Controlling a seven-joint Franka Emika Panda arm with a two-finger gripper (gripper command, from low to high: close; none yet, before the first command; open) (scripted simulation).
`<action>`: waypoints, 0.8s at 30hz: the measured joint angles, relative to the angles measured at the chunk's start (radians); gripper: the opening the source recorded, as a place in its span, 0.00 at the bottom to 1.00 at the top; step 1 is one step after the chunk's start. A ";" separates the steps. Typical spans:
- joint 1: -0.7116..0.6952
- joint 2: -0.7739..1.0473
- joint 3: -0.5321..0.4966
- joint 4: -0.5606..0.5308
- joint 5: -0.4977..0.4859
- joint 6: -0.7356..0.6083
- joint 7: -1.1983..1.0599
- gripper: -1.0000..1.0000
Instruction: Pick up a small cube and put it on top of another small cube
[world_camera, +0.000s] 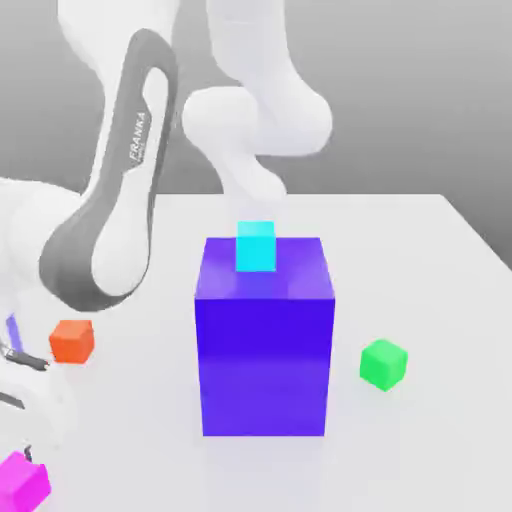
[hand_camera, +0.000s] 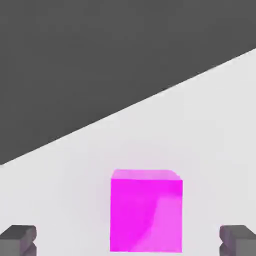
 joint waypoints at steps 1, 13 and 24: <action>-0.014 0.036 0.016 0.008 0.013 0.026 -0.009 0.50; 0.007 -0.048 -0.014 -0.011 -0.025 -0.036 0.018 0.00; 0.230 -0.373 0.232 -0.303 -0.029 -0.011 -0.104 0.00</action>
